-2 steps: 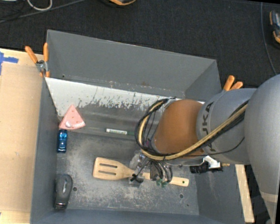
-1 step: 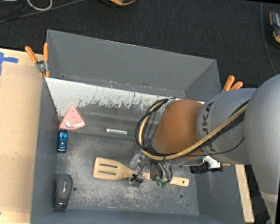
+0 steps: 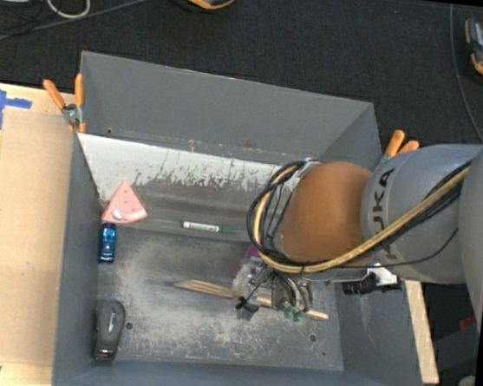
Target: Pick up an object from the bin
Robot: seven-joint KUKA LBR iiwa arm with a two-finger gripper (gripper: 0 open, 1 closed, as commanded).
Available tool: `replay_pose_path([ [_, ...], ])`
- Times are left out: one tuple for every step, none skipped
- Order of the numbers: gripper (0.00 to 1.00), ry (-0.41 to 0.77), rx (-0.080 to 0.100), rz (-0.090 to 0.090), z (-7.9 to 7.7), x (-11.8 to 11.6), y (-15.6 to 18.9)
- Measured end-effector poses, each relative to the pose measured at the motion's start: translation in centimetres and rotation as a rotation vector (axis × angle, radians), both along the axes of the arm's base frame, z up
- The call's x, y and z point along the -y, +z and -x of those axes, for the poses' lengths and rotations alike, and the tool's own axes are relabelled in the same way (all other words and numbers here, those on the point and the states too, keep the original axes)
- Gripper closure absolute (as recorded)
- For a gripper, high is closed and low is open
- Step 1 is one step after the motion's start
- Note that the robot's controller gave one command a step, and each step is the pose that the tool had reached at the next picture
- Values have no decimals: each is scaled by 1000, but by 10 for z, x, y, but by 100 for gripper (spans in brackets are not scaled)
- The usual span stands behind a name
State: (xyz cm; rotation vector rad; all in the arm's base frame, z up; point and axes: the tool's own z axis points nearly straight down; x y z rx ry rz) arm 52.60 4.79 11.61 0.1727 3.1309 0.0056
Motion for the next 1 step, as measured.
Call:
replay_pose_path([
  [100, -7, -5, -1, -2, 5, 71],
])
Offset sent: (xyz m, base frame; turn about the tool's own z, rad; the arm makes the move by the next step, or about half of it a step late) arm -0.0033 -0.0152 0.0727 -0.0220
